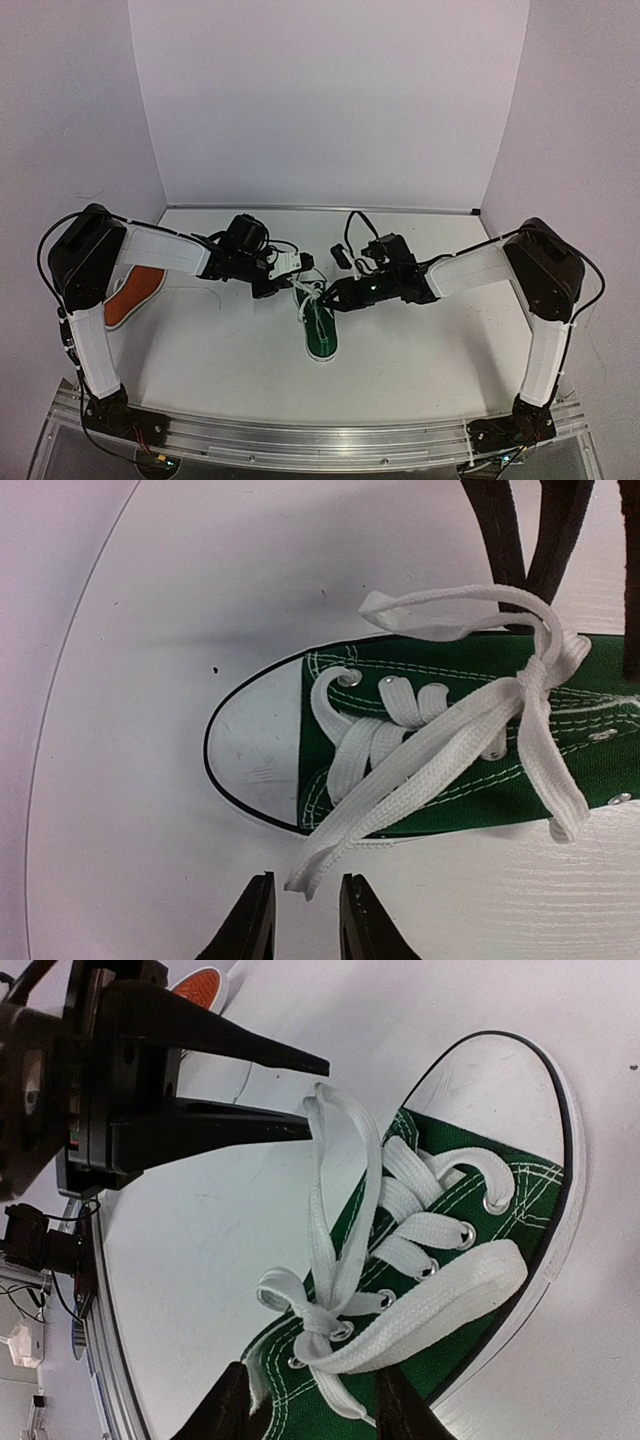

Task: Tie the shoes

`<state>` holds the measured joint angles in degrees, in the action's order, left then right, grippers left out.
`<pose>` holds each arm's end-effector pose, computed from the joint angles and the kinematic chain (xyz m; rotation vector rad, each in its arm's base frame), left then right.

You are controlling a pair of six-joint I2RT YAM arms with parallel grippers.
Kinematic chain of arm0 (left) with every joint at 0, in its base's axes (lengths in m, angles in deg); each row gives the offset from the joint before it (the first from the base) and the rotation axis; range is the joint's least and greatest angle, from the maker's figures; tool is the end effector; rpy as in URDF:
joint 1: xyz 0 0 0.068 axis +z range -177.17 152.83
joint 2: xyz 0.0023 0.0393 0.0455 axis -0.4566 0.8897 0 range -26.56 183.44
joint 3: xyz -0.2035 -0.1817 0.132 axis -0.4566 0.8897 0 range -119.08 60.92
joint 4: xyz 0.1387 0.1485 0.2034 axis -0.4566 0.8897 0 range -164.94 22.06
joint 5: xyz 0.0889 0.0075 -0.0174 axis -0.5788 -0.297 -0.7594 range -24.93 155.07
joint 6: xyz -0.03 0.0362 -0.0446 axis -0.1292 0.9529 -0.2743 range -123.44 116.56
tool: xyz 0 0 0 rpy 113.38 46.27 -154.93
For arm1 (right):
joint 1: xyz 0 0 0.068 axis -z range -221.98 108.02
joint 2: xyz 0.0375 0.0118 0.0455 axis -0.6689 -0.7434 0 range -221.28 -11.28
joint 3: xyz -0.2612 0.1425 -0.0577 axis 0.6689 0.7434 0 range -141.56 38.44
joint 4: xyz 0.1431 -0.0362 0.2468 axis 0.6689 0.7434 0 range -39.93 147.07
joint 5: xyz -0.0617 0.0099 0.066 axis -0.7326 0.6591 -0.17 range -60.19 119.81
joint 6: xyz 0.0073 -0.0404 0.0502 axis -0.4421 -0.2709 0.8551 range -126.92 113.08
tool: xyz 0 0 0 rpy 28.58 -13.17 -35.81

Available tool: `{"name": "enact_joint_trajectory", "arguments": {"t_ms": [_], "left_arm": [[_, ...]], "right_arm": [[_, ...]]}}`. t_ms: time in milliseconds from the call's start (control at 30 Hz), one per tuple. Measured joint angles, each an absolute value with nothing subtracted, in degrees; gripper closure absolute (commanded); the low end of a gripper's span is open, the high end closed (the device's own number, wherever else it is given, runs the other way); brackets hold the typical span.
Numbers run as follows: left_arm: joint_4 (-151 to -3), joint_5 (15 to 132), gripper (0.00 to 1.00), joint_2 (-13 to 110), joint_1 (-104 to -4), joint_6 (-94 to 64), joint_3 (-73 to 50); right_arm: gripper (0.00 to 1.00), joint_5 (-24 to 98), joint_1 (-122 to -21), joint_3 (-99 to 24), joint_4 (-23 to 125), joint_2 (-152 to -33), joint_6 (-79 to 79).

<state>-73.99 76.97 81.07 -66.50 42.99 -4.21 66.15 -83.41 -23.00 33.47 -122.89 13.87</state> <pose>0.3342 -0.2873 0.1699 1.6504 1.6246 -0.1791 0.3138 0.3170 0.1534 -0.8062 2.1792 1.2774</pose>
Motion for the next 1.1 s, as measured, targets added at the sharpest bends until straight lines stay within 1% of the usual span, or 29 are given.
{"name": "enact_joint_trajectory", "arguments": {"t_ms": [133,300,367,533,600,700,900,1100], "left_arm": [[-74.0,77.0,0.73,81.1,-66.5,43.0,-4.2],[-74.0,77.0,0.71,81.1,-66.5,43.0,-4.2],[-74.0,77.0,0.69,81.1,-66.5,43.0,-4.2],[-74.0,77.1,0.62,80.9,-66.5,42.9,-4.2],[-73.9,77.3,0.59,80.6,-66.5,43.0,-4.2],[-73.9,78.2,0.57,79.2,-66.5,43.2,-3.9],[-73.8,81.2,0.56,77.0,-66.5,43.8,-3.8],[-70.4,81.9,0.56,77.2,-67.1,46.2,-4.2]], "right_arm": [[0.68,65.8,-83.6,-24.1,34.9,-123.5,12.8],[0.69,65.7,-83.9,-24.4,36.4,-123.9,11.6],[0.74,65.8,-83.9,-24.4,37.1,-123.9,11.2],[0.94,65.8,-83.9,-24.4,38.0,-123.9,10.5],[0.97,65.9,-83.9,-24.4,38.2,-123.9,10.0],[1.00,65.9,-83.9,-24.4,38.4,-123.9,9.9],[1.00,66.2,-83.9,-24.4,39.0,-123.9,9.8],[1.00,66.5,-83.9,-24.4,39.1,-123.9,9.9]]}}
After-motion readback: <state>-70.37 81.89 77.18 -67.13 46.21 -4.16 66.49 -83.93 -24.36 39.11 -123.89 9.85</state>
